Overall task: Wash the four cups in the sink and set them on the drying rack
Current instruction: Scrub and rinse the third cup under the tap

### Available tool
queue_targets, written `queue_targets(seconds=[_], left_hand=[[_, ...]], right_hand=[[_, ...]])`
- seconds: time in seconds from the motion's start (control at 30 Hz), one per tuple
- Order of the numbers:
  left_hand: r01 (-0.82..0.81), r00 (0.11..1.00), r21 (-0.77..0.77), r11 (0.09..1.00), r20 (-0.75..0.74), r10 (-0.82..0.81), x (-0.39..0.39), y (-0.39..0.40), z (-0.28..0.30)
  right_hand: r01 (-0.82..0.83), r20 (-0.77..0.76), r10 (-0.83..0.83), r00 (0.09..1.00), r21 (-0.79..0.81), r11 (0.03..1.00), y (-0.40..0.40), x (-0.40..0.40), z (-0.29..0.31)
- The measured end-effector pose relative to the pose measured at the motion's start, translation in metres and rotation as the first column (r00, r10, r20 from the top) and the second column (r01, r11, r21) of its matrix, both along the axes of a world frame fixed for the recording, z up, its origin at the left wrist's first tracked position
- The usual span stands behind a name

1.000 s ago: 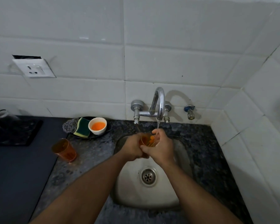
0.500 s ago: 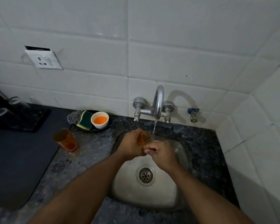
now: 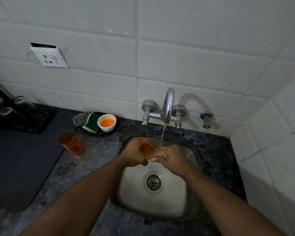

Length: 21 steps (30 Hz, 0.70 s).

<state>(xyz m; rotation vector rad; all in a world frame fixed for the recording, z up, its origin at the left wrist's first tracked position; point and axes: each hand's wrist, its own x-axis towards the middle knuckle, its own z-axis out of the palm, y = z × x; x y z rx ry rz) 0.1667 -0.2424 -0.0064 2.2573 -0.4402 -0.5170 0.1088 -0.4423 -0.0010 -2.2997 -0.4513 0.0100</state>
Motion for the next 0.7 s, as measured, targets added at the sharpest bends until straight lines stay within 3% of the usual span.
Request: queue_targets(seconds=[0.07,0.17,0.23,0.33,0.43,0.57,0.63,0.7], left_hand=[[-0.014,0.999,-0.029,0.999,-0.051,0.012,0.0,0.0,0.001],[-0.137,0.984,-0.141,0.98,0.097,0.151,-0.008,-0.007,0.0],[-0.156,0.976,-0.154,0.976,0.126,0.176,-0.012,-0.009,-0.001],[-0.028,0.997,-0.025,0.999,-0.068,0.026,-0.006,-0.002,0.005],[0.001,0.974,0.029,1.0,-0.227,0.006,-0.001,0.001,0.009],[-0.163,0.987,-0.073,0.984,-0.002,0.164,-0.004,-0.007,0.002],[-0.186,0.982,-0.091,0.978,0.004,0.188,-0.005,-0.008,0.0],[-0.087,0.994,-0.068,0.994,-0.069,0.082,-0.001,-0.004,0.0]], right_hand=[[0.002,0.04,-0.002,0.999,-0.017,1.0,0.001,0.003,0.003],[0.111,0.07,-0.116,0.991,0.072,0.991,0.01,0.004,0.001],[0.088,0.055,-0.091,0.994,0.055,0.995,0.008,0.002,-0.002],[-0.099,0.03,0.104,0.994,-0.135,0.986,-0.006,0.005,0.001],[-0.101,0.03,0.105,0.994,-0.109,0.989,-0.008,0.01,0.004],[0.105,0.062,-0.106,0.992,0.029,0.994,0.004,0.01,-0.004],[0.061,0.082,-0.059,0.995,-0.023,0.998,0.002,0.009,-0.006],[-0.052,0.069,0.062,0.996,-0.137,0.989,-0.005,0.009,-0.004]])
